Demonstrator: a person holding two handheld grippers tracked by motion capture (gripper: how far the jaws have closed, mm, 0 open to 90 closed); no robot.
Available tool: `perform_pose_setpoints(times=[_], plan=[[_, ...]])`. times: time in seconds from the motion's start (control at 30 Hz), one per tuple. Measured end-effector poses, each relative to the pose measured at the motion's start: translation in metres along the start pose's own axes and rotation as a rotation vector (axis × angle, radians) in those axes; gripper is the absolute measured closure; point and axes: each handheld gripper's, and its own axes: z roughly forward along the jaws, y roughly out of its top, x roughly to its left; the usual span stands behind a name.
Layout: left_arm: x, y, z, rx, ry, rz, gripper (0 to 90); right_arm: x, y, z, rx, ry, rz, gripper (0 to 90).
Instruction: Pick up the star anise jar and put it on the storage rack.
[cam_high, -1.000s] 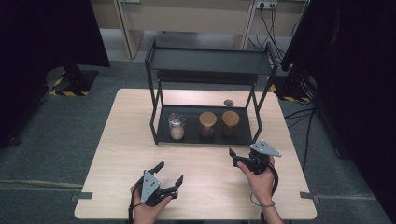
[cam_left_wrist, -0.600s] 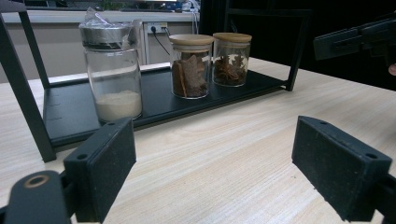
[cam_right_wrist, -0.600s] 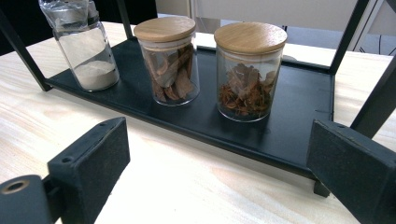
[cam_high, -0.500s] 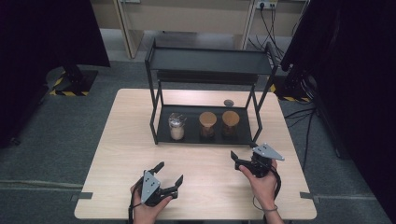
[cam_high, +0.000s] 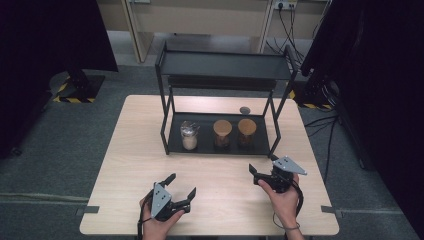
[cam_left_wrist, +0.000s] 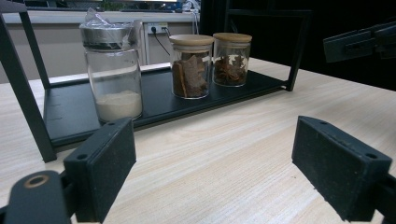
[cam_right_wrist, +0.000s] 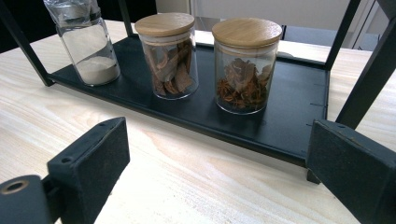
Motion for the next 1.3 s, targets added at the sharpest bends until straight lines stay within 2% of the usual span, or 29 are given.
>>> perform_pose_setpoints(times=[1.3], plan=[[0.000, 0.000, 0.000, 0.000, 0.002, -0.001, 13.0, -0.004, -0.013, -0.023, -0.003, -0.006, -0.002, 6.3]])
